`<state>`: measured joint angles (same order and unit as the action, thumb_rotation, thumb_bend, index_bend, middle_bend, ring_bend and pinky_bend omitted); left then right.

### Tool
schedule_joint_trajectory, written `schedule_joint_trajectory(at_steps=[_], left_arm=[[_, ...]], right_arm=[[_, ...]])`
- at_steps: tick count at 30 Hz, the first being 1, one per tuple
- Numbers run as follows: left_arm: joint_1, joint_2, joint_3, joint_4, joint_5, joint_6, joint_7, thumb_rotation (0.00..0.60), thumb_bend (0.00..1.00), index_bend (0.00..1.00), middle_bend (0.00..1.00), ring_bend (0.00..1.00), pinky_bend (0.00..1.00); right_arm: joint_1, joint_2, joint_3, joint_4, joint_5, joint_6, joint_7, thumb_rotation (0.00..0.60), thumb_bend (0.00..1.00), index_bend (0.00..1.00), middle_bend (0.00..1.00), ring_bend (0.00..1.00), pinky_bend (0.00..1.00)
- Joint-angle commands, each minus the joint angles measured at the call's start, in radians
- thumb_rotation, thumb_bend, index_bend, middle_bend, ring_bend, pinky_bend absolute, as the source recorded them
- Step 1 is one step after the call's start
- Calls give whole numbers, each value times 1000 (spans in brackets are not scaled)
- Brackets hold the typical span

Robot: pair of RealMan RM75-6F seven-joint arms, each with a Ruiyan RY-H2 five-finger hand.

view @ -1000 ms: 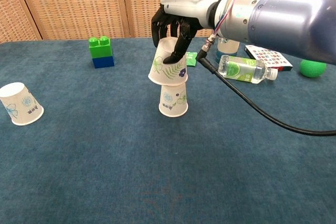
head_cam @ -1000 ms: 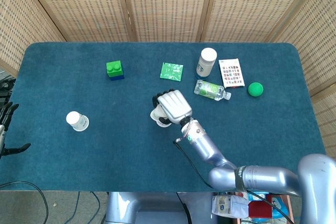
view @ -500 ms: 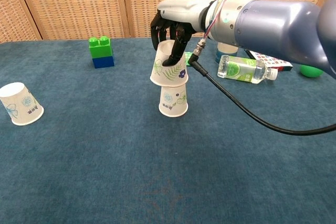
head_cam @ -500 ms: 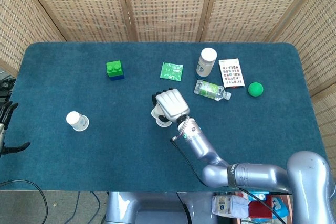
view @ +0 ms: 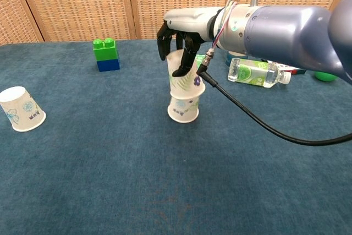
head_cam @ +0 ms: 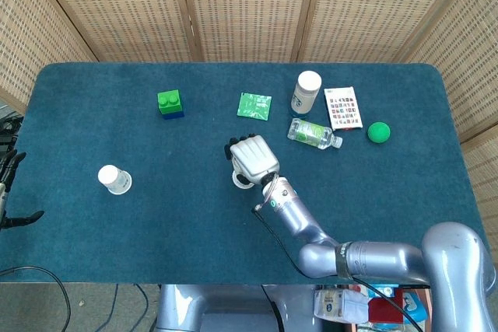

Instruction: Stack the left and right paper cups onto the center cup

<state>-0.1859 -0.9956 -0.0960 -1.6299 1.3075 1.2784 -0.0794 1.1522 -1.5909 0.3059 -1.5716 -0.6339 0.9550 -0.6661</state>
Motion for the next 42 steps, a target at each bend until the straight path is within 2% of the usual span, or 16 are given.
schedule_joint_trajectory(at_steps=[1, 7, 12, 15, 18, 20, 21, 23, 25, 26, 28, 34, 38, 42], left_arm=[[0, 0, 0, 1, -1, -1, 0, 600, 133, 0, 0, 0, 0], [-1, 0, 0, 1, 1, 0, 0, 600, 133, 0, 0, 0, 0], [-2, -2, 2, 2, 4, -3, 0, 600, 133, 0, 0, 0, 0], [-5, -6, 2, 13, 7, -5, -7, 600, 133, 0, 0, 0, 0], [-9, -11, 3, 23, 10, -14, -15, 600, 132, 0, 0, 0, 0], [-15, -16, 5, 33, 17, -22, -20, 600, 133, 0, 0, 0, 0], [-18, -20, 7, 38, 21, -26, -19, 600, 133, 0, 0, 0, 0], [-21, -25, 7, 43, 24, -29, -14, 600, 133, 0, 0, 0, 0], [-30, -31, 4, 46, 28, -31, -4, 600, 133, 0, 0, 0, 0], [-35, -34, 1, 46, 28, -32, 5, 600, 133, 0, 0, 0, 0], [-42, -35, -2, 42, 24, -38, 16, 600, 133, 0, 0, 0, 0], [-80, -37, -14, 31, 10, -90, 30, 600, 133, 0, 0, 0, 0], [-166, -56, -23, 66, 39, -221, -66, 600, 133, 0, 0, 0, 0], [-212, -95, -29, 115, 32, -270, -33, 600, 133, 0, 0, 0, 0]], right_arm=[[1, 7, 2, -6, -13, -4, 17, 600, 279, 347, 207, 166, 151], [3, 25, -10, -21, -2, -11, 21, 600, 278, 341, 205, 161, 136], [-17, 59, -28, -66, -50, 10, 38, 600, 278, 341, 205, 161, 136], [-69, 129, -60, -145, -140, 29, 79, 600, 272, 341, 202, 162, 136], [-131, 197, -104, -203, -248, 61, 123, 600, 175, 330, 174, 128, 88], [-211, 271, -167, -237, -404, 114, 186, 600, 42, 256, 92, 44, 18], [-262, 311, -209, -232, -507, 160, 226, 600, 14, 219, 59, 22, 5], [-326, 350, -261, -199, -635, 236, 273, 600, 0, 115, 3, 0, 0], [-441, 401, -334, -141, -740, 367, 358, 600, 0, 55, 0, 0, 0], [-515, 425, -376, -102, -800, 450, 437, 600, 0, 35, 0, 0, 0], [-586, 435, -407, -39, -846, 527, 512, 600, 0, 18, 0, 0, 0], [-748, 399, -433, 92, -890, 683, 646, 600, 0, 13, 0, 0, 0], [-847, 339, -416, 158, -899, 788, 722, 600, 0, 13, 0, 0, 0], [-884, 314, -392, 204, -913, 818, 781, 600, 0, 13, 0, 0, 0]])
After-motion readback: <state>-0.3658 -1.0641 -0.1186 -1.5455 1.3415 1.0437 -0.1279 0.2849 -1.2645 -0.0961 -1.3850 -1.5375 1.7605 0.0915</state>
